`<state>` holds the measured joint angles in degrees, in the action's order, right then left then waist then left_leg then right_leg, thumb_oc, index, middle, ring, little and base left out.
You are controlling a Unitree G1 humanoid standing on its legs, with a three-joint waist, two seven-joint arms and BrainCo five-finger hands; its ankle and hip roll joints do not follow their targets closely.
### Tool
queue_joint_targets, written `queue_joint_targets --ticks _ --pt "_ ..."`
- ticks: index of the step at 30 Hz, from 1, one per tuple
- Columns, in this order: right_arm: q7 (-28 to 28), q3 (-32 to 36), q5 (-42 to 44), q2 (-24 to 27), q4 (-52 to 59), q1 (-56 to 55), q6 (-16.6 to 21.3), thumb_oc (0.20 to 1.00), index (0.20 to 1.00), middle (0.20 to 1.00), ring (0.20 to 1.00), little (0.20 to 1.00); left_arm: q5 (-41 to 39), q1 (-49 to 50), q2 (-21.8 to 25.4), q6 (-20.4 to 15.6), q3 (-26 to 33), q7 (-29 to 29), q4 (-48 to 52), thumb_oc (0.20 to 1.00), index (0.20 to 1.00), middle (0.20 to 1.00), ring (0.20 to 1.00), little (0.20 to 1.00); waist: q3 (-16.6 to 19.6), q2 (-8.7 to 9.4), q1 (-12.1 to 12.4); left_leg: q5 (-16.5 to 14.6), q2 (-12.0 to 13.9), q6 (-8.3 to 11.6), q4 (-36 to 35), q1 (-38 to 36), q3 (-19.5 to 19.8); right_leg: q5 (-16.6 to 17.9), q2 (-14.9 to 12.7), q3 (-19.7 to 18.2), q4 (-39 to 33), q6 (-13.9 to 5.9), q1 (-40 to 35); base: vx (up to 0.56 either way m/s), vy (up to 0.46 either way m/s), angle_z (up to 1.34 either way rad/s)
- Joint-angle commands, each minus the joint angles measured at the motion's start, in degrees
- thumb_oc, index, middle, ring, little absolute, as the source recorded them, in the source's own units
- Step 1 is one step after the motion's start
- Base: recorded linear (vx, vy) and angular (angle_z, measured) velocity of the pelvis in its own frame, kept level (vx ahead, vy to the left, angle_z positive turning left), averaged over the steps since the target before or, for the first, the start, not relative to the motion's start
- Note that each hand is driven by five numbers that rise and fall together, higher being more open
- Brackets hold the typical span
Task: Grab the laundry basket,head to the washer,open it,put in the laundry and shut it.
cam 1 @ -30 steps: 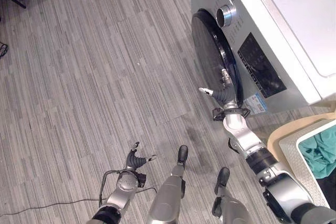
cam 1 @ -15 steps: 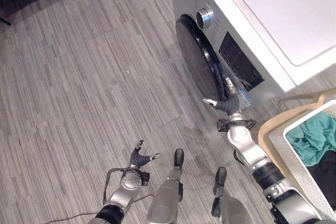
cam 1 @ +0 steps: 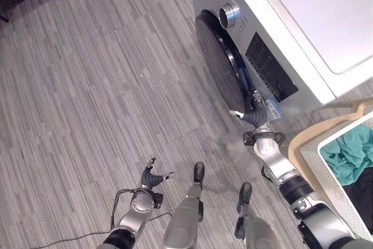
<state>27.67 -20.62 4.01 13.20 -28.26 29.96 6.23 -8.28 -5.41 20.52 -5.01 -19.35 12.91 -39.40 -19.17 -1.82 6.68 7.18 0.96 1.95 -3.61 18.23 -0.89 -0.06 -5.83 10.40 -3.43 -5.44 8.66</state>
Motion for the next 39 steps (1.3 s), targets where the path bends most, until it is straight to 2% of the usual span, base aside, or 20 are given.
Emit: queue_joint_targets --ticks 1,7,10,11,12,13,16,19,22,23,24,28,33,34,38,39 --pt "-0.20 2.29 3.59 0.67 0.12 3.51 2.32 1.000 1.000 1.000 1.000 1.000 -0.14 -1.11 1.29 -1.49 0.52 1.18 -2.38 1.000 1.000 1.000 1.000 1.000 -0.49 -0.58 1.53 -5.57 -5.30 -2.12 -0.35 -2.98 -1.85 0.37 0.02 -3.99 4.32 -1.96 5.89 0.00 0.000 0.00" --pt "-3.70 0.26 8.58 -0.73 -1.22 4.97 2.50 1.000 1.000 1.000 1.000 1.000 -1.07 -1.39 1.69 -1.29 0.87 1.07 -3.43 1.000 1.000 1.000 1.000 1.000 -0.97 -0.55 2.51 -5.69 -5.34 -2.20 0.40 -2.30 -1.67 0.42 -0.10 -3.91 4.63 -1.93 6.25 0.00 0.001 0.01" --pt "-8.57 -5.54 10.70 -3.92 0.87 4.36 2.76 1.000 1.000 1.000 1.000 1.000 -1.01 -2.12 1.82 -0.71 1.16 1.25 -4.15 1.000 1.000 1.000 1.000 1.000 -1.60 0.07 3.09 -5.95 -5.21 -2.41 0.74 -2.28 -1.56 0.42 -0.03 -4.10 4.93 -2.03 6.27 0.00 0.000 0.00" --pt "-8.57 -5.54 10.70 -3.92 0.87 4.36 2.76 1.000 1.000 1.000 1.000 1.000 -1.01 -2.12 1.82 -0.71 1.16 1.25 -4.15 1.000 1.000 1.000 1.000 1.000 -1.60 0.07 3.09 -5.95 -5.21 -2.41 0.74 -2.28 -1.56 0.42 -0.03 -4.10 4.93 -2.03 6.27 -0.02 -0.034 -0.02" --pt "-13.59 -12.27 11.62 -6.66 2.23 5.64 2.49 1.000 1.000 1.000 1.000 1.000 -0.72 -3.14 2.10 -0.37 1.08 1.20 -4.74 1.000 1.000 1.000 1.000 1.000 -2.27 0.38 3.95 -6.02 -4.99 -2.39 1.67 -1.46 -1.18 0.41 -0.11 -4.12 5.59 -2.00 6.80 -0.02 -0.024 -0.03" --pt "-13.59 -12.27 11.62 -6.66 2.22 5.66 2.50 1.000 1.000 1.000 1.000 1.000 -0.72 -3.16 2.10 -0.37 1.09 1.20 -4.74 1.000 1.000 1.000 1.000 1.000 -2.14 0.40 3.91 -5.94 -5.00 -2.40 1.68 -1.26 -1.15 0.51 -0.12 -4.09 5.53 -2.00 6.95 -0.03 -0.048 -0.04" --pt "-16.43 -17.56 13.99 -10.40 1.57 14.09 3.20 1.000 1.000 1.000 1.000 1.000 -1.92 -5.41 2.79 -1.18 -0.24 1.78 -5.48 1.000 1.000 1.000 1.000 1.000 -2.86 0.26 5.95 -5.46 -4.94 -1.82 2.55 0.15 -0.43 0.32 -0.20 -3.32 5.97 -1.78 7.38 -0.03 -0.067 0.04" --pt "-15.83 -17.90 15.83 -14.85 3.18 22.66 4.96 1.000 1.000 1.000 1.000 1.000 -3.76 -7.17 3.50 -2.30 -1.63 2.46 -5.15 1.000 1.000 1.000 1.000 1.000 -2.55 -0.22 8.46 -4.68 -5.37 -1.03 2.50 1.14 1.30 -0.30 -0.29 -1.19 5.53 -1.42 6.77 -0.01 -0.103 0.24" --pt "-15.24 -17.88 15.21 -14.21 3.85 24.43 5.25 1.000 1.000 1.000 1.000 1.000 -3.93 -7.17 4.11 -2.64 -1.58 2.56 -4.64 1.000 1.000 1.000 1.000 1.000 -1.52 -0.57 9.50 -3.88 -5.72 -0.65 1.33 1.36 2.80 -0.66 -0.51 1.22 4.77 -1.40 5.91 0.02 -0.108 0.60" --pt "-14.84 -17.58 14.44 -12.50 4.08 23.77 4.98 1.000 1.000 1.000 1.000 1.000 -3.73 -6.19 4.54 -2.65 -1.28 2.23 -4.20 1.000 1.000 1.000 1.000 1.000 -1.12 -0.77 10.31 -3.52 -5.91 -0.38 0.30 1.08 3.56 -1.09 -0.78 2.76 4.54 -1.41 5.14 0.07 -0.108 1.09" --pt "-14.70 -16.87 14.00 -8.58 3.56 21.61 3.84 1.000 1.000 1.000 1.000 1.000 -3.11 -5.53 4.84 -2.27 -0.44 2.02 -4.03 1.000 1.000 1.000 1.000 1.000 -0.86 -0.75 10.39 -3.09 -5.87 -0.09 -0.83 0.88 4.01 -1.30 -0.99 4.18 4.75 -1.68 4.91 0.06 -0.067 1.14" --pt "-15.04 -15.77 14.73 -4.87 3.44 17.36 2.78 1.000 1.000 1.000 1.000 1.000 -1.94 -5.81 4.75 -1.89 -0.31 1.74 -3.02 1.000 1.000 1.000 1.000 1.000 -1.26 -0.16 9.49 -3.25 -5.60 0.03 -1.07 0.37 3.24 -1.07 -1.02 4.19 4.85 -1.76 5.06 0.02 -0.001 0.53" --pt "-16.80 -14.87 13.06 -1.26 5.62 6.11 2.09 1.000 1.000 1.000 1.000 1.000 0.56 -7.43 4.05 -1.16 -0.26 1.94 0.61 1.000 1.000 1.000 1.000 1.000 -2.76 0.83 6.21 -3.94 -4.67 -0.01 -0.67 -0.27 0.46 0.06 -1.00 2.12 4.62 -2.19 5.93 -0.01 0.039 -0.31" --pt "-18.28 -14.78 10.83 0.37 6.77 2.03 1.61 1.000 1.000 1.000 1.000 1.000 1.50 -7.73 3.96 -1.04 -0.03 1.72 2.55 1.000 1.000 1.000 1.000 1.000 -2.95 1.38 4.62 -4.48 -4.28 -0.11 -0.51 -0.64 -1.06 0.51 -0.82 0.61 4.35 -2.40 6.22 -0.02 0.052 -0.68" --pt "-19.30 -14.50 9.33 1.78 7.46 -0.92 1.26 1.000 1.000 1.000 1.000 1.000 2.03 -7.95 4.16 -1.01 0.11 1.60 3.87 1.000 1.000 1.000 1.000 1.000 -2.75 1.75 3.39 -4.88 -3.99 -0.31 -0.34 -0.96 -2.41 0.85 -0.65 -0.64 4.11 -2.52 6.36 -0.01 0.029 -0.60" --pt "-19.81 -14.29 7.12 2.65 7.65 -2.94 1.16 1.000 1.000 1.000 1.000 1.000 2.51 -8.37 4.30 -0.93 0.19 1.37 4.68 1.000 1.000 1.000 1.000 1.000 -2.54 1.92 2.29 -5.18 -3.80 -0.49 -0.24 -1.19 -3.48 1.28 -0.41 -1.89 4.03 -2.62 6.69 -0.01 0.034 -0.56"
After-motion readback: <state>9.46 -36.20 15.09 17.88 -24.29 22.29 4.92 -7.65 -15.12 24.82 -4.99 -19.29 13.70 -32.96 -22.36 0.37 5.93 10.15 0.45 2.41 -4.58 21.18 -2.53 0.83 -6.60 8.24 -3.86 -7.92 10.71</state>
